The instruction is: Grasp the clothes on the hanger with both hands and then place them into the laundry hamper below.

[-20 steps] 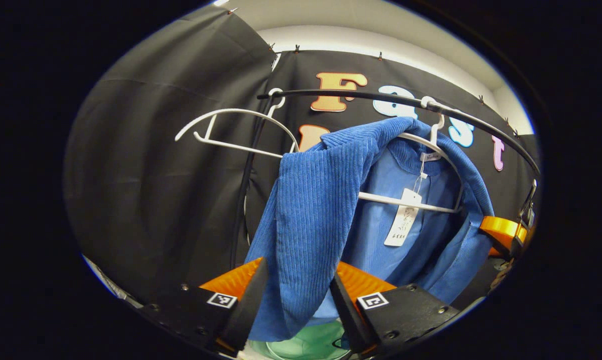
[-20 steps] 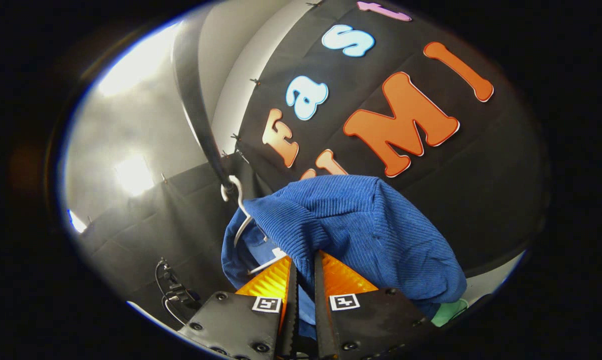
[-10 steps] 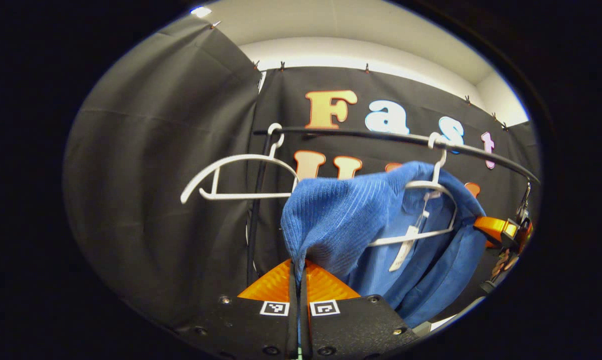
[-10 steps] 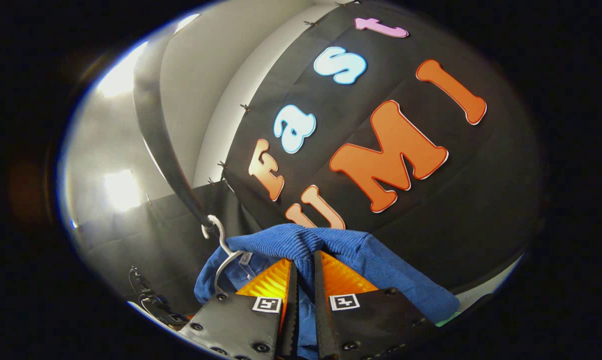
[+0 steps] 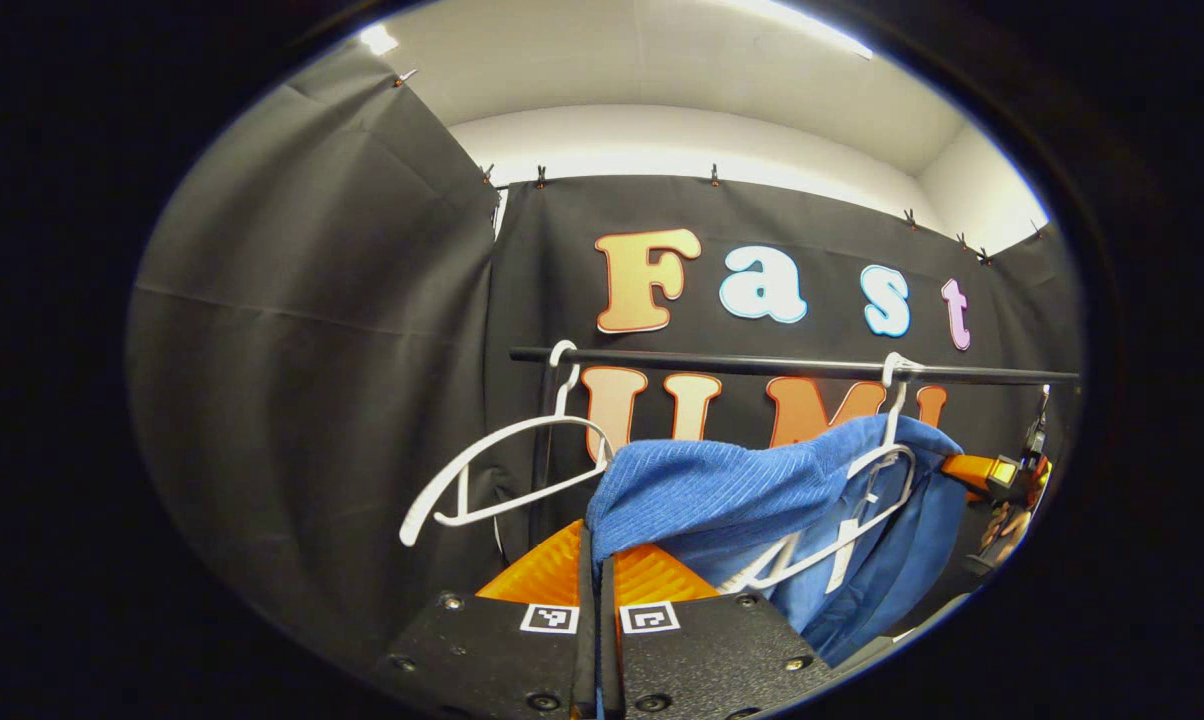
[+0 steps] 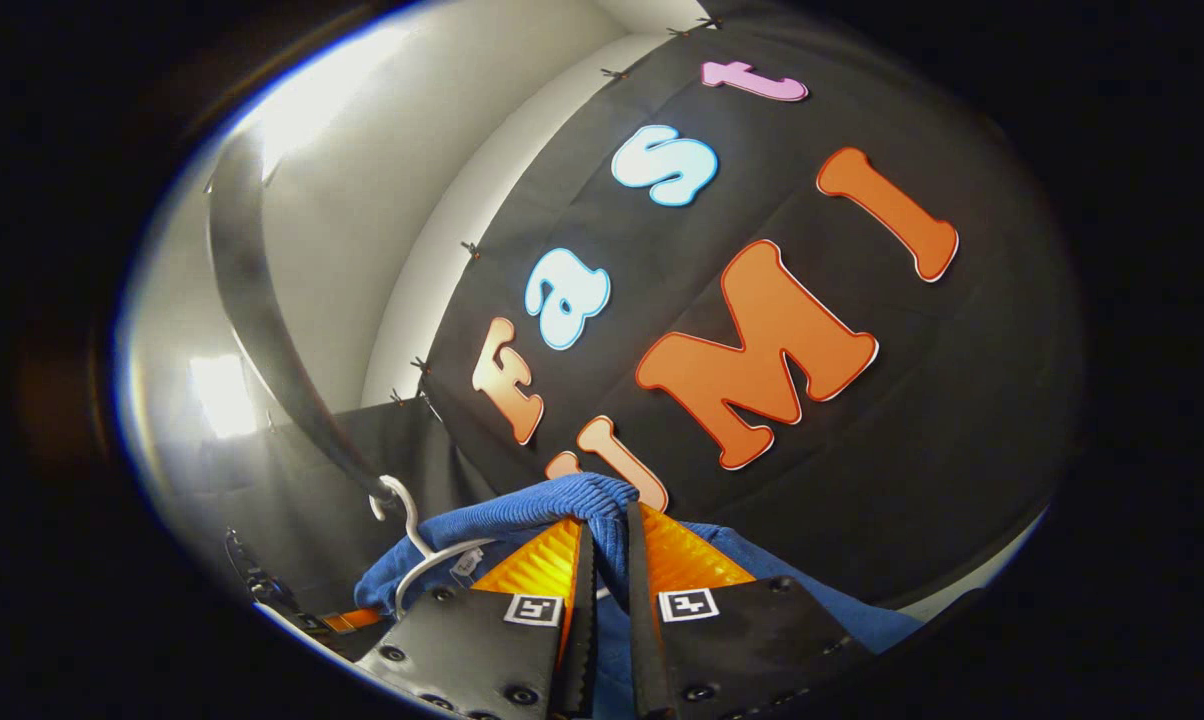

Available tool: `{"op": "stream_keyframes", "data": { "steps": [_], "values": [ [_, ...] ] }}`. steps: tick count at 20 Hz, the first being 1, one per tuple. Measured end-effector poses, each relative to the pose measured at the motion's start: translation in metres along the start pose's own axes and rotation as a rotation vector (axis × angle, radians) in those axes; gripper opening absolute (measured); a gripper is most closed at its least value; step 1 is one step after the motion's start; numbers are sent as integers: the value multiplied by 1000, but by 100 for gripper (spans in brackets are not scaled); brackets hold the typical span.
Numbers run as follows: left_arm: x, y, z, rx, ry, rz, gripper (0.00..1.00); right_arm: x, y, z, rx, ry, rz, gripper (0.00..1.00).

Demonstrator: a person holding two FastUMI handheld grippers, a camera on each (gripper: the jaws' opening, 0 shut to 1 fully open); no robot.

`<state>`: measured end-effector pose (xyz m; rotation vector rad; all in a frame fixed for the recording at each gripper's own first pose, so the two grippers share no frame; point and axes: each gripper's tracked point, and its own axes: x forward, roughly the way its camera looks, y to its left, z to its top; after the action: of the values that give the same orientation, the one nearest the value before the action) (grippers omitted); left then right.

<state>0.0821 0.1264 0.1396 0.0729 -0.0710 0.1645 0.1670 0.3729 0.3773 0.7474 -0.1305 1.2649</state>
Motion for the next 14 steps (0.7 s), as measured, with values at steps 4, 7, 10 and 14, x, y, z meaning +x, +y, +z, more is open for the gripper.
{"op": "stream_keyframes", "data": {
  "steps": [4,7,10,14],
  "values": [
    [33,6,-5,-13,14,-50,2,9,-5,8,8,-2,-8,22],
    [50,0,-19,-4,37,-91,2,15,-16,15,18,3,-24,22],
    [62,-14,-52,-28,99,-143,2,14,-45,14,30,18,-92,22],
    [71,-22,-99,-37,166,-147,2,-2,-88,-12,-21,79,-210,22]
  ]
}}
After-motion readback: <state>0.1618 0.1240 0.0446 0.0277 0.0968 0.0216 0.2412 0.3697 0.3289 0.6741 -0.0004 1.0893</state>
